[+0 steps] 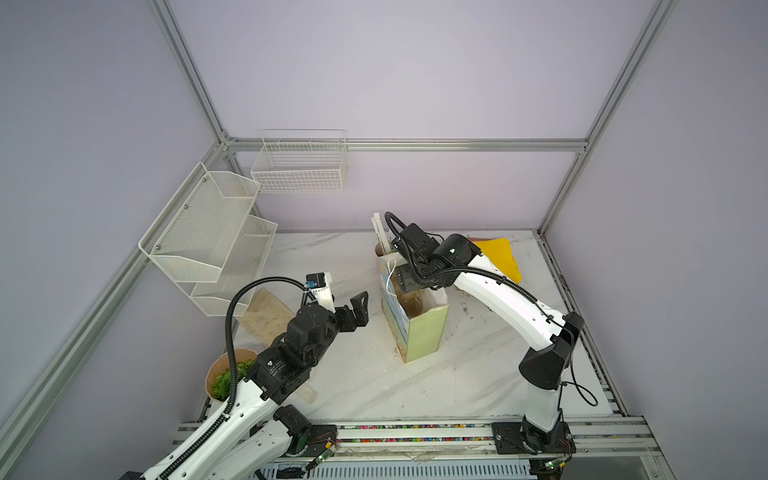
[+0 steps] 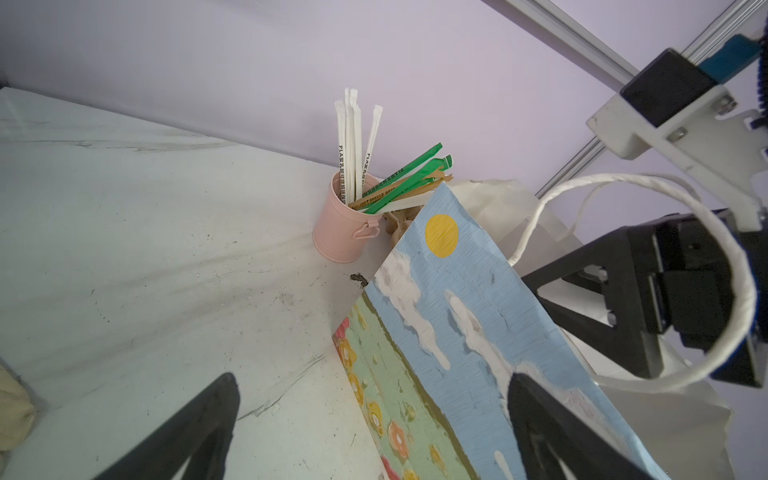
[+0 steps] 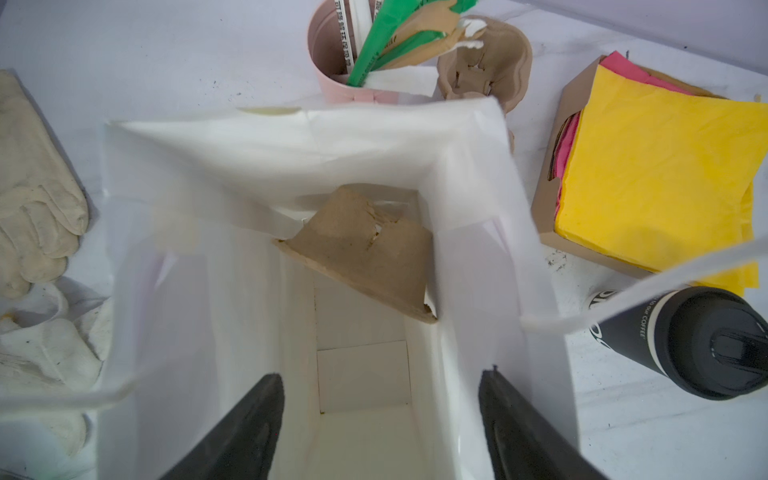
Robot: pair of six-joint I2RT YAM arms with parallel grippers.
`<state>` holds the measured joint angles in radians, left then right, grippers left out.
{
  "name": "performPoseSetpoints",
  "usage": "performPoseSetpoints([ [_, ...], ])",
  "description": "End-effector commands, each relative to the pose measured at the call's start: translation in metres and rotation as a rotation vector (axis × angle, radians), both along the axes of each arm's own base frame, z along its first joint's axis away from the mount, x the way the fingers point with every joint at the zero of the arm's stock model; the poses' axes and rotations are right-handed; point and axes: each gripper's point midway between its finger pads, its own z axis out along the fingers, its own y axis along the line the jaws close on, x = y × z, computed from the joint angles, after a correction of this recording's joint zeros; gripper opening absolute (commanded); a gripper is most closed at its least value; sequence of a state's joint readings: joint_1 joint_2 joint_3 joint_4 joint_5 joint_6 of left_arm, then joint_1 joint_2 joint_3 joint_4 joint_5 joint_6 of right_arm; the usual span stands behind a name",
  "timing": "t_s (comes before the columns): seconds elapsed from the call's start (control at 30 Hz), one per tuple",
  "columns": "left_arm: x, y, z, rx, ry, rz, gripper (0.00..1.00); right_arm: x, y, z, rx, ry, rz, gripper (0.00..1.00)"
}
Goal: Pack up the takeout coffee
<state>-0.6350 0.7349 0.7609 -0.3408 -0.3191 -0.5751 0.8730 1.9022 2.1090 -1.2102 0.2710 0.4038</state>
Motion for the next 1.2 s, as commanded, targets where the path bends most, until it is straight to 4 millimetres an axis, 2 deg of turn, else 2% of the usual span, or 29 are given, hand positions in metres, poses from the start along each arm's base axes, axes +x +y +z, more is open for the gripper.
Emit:
performPoseSetpoints([
  [0.0,-0.003,0.008,0.053,-0.024,-0.106,0.011,1.0,0.003,-0.009,0.011,0.013,-0.034,-0.033,0.77],
  [0.13,-0.007,0.015,0.06,-0.008,-0.124,0.025,1.0,-0.012,-0.013,0.075,0.16,-0.138,0.035,0.78],
  [0.17,-0.008,0.016,0.062,0.003,-0.129,0.027,1.0,-0.015,-0.017,0.084,0.178,-0.153,0.038,0.79],
  [0.23,-0.007,0.018,0.063,0.025,-0.132,0.033,1.0,-0.022,-0.024,0.097,0.193,-0.17,0.043,0.79],
  [0.37,-0.007,0.02,0.063,0.054,-0.13,0.04,1.0,-0.035,-0.039,0.108,0.219,-0.188,0.044,0.79],
  [0.47,-0.006,0.019,0.062,0.058,-0.129,0.039,1.0,-0.043,-0.05,0.098,0.216,-0.165,0.013,0.79],
  [0.57,-0.005,0.018,0.062,0.063,-0.128,0.036,1.0,-0.044,-0.063,0.067,0.139,-0.117,-0.055,0.79],
  [0.63,-0.005,0.017,0.064,0.067,-0.131,0.033,1.0,-0.042,-0.064,0.053,0.107,-0.11,-0.054,0.78],
  [0.8,-0.003,0.018,0.069,0.092,-0.136,0.036,1.0,-0.033,-0.059,0.032,0.07,-0.098,-0.06,0.73],
  [1.0,-0.004,0.021,0.069,0.102,-0.138,0.042,1.0,-0.015,-0.067,0.007,0.054,-0.059,-0.086,0.58],
  [1.17,-0.003,0.022,0.066,0.119,-0.135,0.048,1.0,-0.014,-0.061,0.0,0.075,-0.044,-0.036,0.33],
])
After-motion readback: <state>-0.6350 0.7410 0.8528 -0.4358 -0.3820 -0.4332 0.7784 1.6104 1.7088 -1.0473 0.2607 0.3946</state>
